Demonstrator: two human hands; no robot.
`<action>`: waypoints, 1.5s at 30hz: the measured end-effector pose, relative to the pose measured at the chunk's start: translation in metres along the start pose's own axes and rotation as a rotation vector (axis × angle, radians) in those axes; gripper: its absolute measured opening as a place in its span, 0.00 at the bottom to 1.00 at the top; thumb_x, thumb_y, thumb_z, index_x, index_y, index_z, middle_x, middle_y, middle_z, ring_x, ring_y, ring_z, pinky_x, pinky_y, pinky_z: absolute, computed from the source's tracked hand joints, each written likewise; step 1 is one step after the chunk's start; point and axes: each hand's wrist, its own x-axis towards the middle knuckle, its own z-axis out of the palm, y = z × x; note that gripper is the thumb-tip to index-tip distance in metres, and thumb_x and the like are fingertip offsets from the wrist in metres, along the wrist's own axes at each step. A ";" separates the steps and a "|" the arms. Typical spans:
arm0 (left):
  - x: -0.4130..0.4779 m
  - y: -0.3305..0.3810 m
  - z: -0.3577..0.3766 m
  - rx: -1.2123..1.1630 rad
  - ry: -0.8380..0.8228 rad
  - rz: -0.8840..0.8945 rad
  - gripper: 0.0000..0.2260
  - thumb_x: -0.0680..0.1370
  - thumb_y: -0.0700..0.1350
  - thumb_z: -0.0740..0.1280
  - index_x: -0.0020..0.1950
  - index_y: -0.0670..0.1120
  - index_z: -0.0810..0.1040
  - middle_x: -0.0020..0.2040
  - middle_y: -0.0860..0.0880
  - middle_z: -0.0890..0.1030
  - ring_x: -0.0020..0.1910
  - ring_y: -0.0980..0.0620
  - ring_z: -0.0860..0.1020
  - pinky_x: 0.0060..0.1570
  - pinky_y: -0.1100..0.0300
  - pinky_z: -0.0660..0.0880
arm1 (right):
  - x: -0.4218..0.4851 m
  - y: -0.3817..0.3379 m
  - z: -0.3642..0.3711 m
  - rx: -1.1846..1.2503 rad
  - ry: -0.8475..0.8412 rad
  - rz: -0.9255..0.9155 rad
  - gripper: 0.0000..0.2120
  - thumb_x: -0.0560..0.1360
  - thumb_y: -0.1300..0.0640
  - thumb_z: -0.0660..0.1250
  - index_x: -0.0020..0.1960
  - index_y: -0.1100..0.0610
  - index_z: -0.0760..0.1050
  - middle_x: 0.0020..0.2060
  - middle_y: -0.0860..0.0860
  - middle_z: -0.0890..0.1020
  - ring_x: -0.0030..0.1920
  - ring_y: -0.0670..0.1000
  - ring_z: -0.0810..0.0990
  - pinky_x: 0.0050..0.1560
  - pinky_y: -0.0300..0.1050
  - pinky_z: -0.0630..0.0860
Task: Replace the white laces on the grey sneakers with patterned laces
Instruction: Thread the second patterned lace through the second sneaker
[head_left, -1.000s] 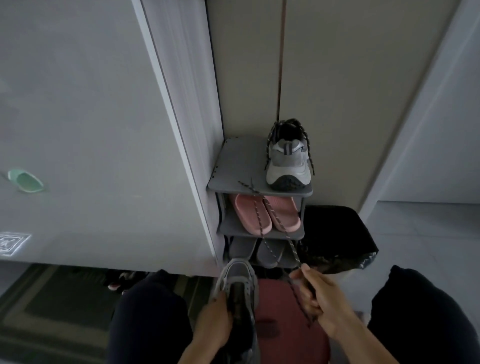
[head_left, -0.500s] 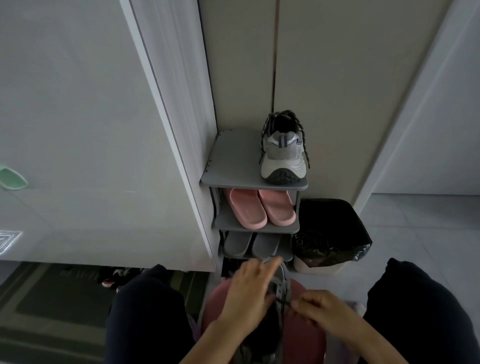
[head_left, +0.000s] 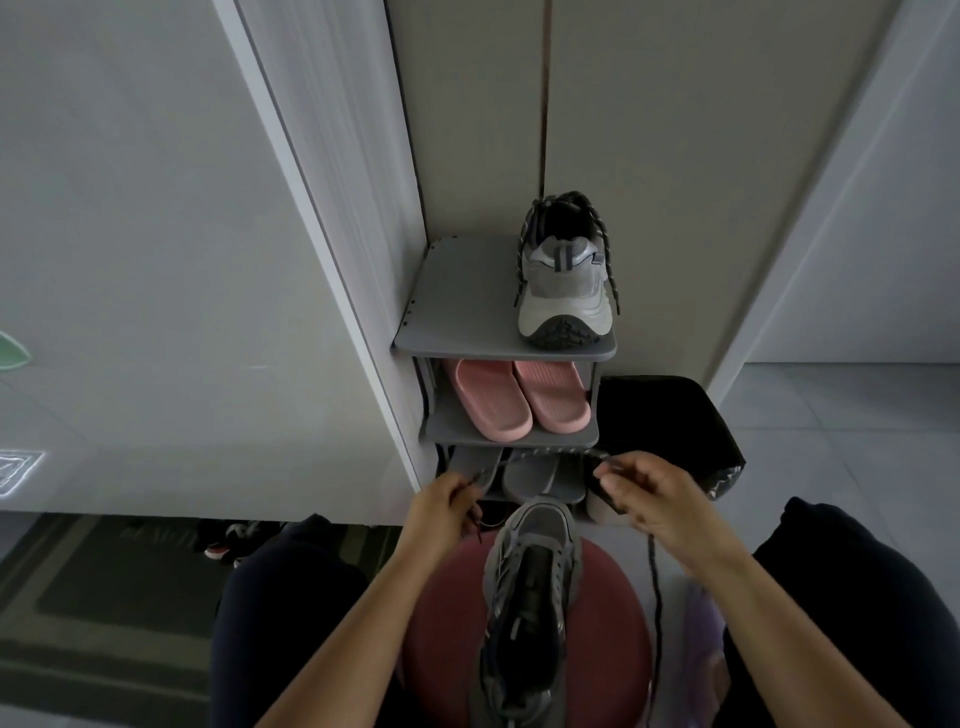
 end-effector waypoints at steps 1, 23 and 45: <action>0.000 -0.002 0.003 -0.152 0.008 -0.069 0.05 0.80 0.40 0.60 0.45 0.41 0.74 0.36 0.44 0.79 0.28 0.54 0.76 0.29 0.62 0.72 | 0.004 0.009 0.008 -0.055 -0.020 0.024 0.03 0.76 0.62 0.64 0.44 0.59 0.77 0.27 0.47 0.73 0.23 0.38 0.68 0.26 0.29 0.64; 0.005 -0.037 0.042 -0.169 -0.052 -0.101 0.05 0.73 0.35 0.69 0.42 0.45 0.77 0.36 0.48 0.79 0.35 0.55 0.78 0.39 0.66 0.76 | 0.017 0.079 0.085 -0.620 -0.022 0.131 0.07 0.73 0.56 0.67 0.41 0.54 0.69 0.42 0.51 0.74 0.39 0.49 0.73 0.30 0.33 0.63; 0.021 -0.028 0.038 0.161 -0.155 0.026 0.06 0.73 0.37 0.68 0.43 0.47 0.74 0.40 0.50 0.77 0.40 0.53 0.76 0.43 0.62 0.74 | 0.017 0.083 0.087 -0.667 0.013 0.103 0.08 0.74 0.56 0.66 0.44 0.61 0.78 0.43 0.51 0.70 0.37 0.48 0.70 0.30 0.32 0.62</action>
